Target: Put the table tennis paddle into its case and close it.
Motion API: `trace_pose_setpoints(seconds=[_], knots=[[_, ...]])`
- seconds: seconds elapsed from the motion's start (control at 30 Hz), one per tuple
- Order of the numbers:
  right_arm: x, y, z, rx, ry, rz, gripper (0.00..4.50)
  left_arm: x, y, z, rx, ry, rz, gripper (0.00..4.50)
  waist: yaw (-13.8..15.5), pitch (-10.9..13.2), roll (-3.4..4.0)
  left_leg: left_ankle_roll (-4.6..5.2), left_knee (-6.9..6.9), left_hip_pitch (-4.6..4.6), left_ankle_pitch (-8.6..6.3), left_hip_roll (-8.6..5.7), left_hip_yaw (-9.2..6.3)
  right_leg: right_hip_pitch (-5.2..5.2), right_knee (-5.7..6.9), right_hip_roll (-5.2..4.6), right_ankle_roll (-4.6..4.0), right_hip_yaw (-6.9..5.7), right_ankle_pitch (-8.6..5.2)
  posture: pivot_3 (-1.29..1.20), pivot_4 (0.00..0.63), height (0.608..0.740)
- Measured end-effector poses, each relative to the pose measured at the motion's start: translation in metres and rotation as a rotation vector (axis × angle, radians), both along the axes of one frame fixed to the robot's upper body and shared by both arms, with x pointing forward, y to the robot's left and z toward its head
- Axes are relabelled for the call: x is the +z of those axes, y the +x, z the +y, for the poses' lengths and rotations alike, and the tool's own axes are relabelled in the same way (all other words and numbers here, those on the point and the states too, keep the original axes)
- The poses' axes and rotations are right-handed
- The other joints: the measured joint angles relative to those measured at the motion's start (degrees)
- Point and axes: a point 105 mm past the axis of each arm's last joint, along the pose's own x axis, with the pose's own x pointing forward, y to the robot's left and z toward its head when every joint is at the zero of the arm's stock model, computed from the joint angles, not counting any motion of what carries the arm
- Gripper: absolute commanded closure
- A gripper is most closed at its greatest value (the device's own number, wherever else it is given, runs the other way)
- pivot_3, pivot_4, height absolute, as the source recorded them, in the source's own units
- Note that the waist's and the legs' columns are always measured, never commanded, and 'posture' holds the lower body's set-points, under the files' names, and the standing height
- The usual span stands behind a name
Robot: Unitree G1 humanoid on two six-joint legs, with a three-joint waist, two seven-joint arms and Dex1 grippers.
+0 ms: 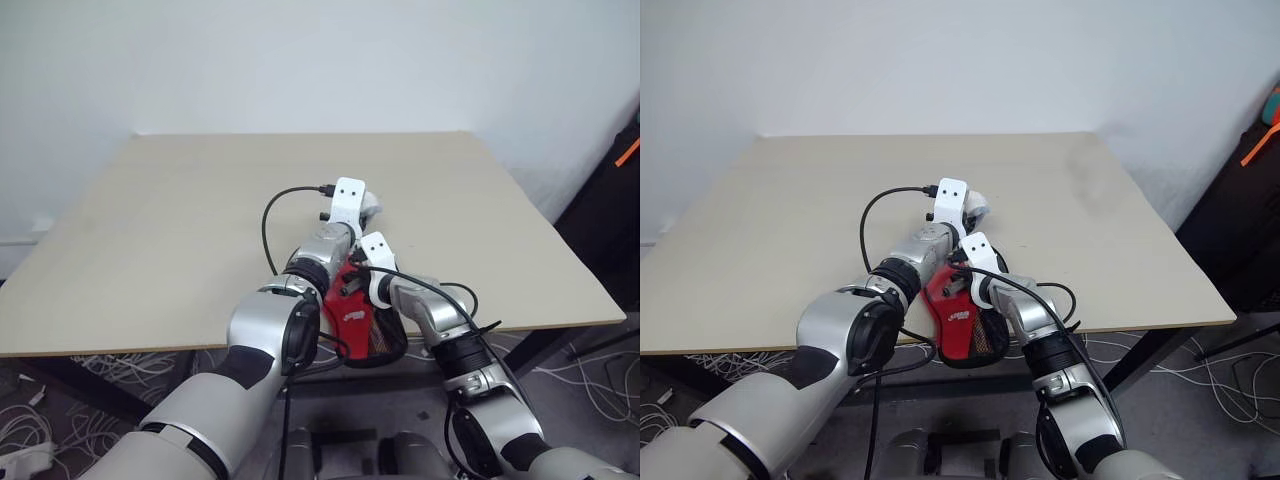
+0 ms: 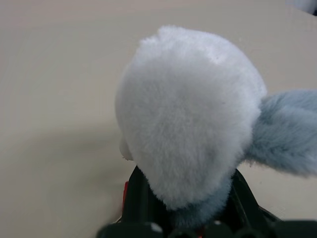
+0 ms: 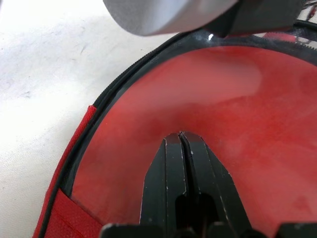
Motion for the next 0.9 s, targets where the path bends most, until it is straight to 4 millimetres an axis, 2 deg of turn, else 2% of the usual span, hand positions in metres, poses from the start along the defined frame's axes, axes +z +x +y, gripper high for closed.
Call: trace_pose_setpoints(seconds=[0.07,0.17,0.4,0.73,0.9], knots=[[0.0,0.0,-0.002,-0.009,0.002,-0.001,4.5,0.002,-0.001,-0.004,-0.02,-0.004,-0.017,4.25,1.05,-0.04,0.09,-0.01,-0.33,0.14,0.0,-0.24,0.3,-0.4,0.03,-0.22,-0.04,-0.01,-0.06,0.0,0.0,0.722],[-0.001,0.0,-0.002,-0.012,0.005,0.001,4.5,0.004,0.0,-0.004,-0.003,0.003,-0.035,4.25,1.17,-0.04,0.16,-0.01,-0.42,0.08,0.0,-0.27,-0.06,-0.33,-0.09,-0.19,-0.04,-0.32,-0.05,0.0,0.0,0.722],[-0.002,-0.002,-0.003,-0.016,0.02,0.009,4.5,0.006,0.005,0.008,0.11,0.056,-0.066,4.25,0.84,-0.08,0.23,0.0,0.14,0.08,0.0,-0.32,-0.38,0.09,-0.22,-0.2,0.01,-0.5,-0.04,0.0,0.0,0.722],[-0.001,-0.002,0.001,-0.004,0.017,0.012,4.5,0.009,0.009,0.019,0.136,0.098,-0.087,4.25,0.81,-0.08,0.23,0.0,0.43,0.09,0.0,-0.32,-0.44,0.01,-0.12,-0.2,0.03,-0.47,-0.04,0.0,0.0,0.722],[-0.001,-0.002,0.003,0.003,0.01,0.013,4.5,0.009,0.009,0.019,0.105,0.135,-0.094,2.58,0.8,-0.08,0.23,0.0,0.44,0.12,0.0,-0.32,-0.46,-0.01,-0.08,-0.21,0.03,-0.49,-0.03,0.0,0.0,0.722]])
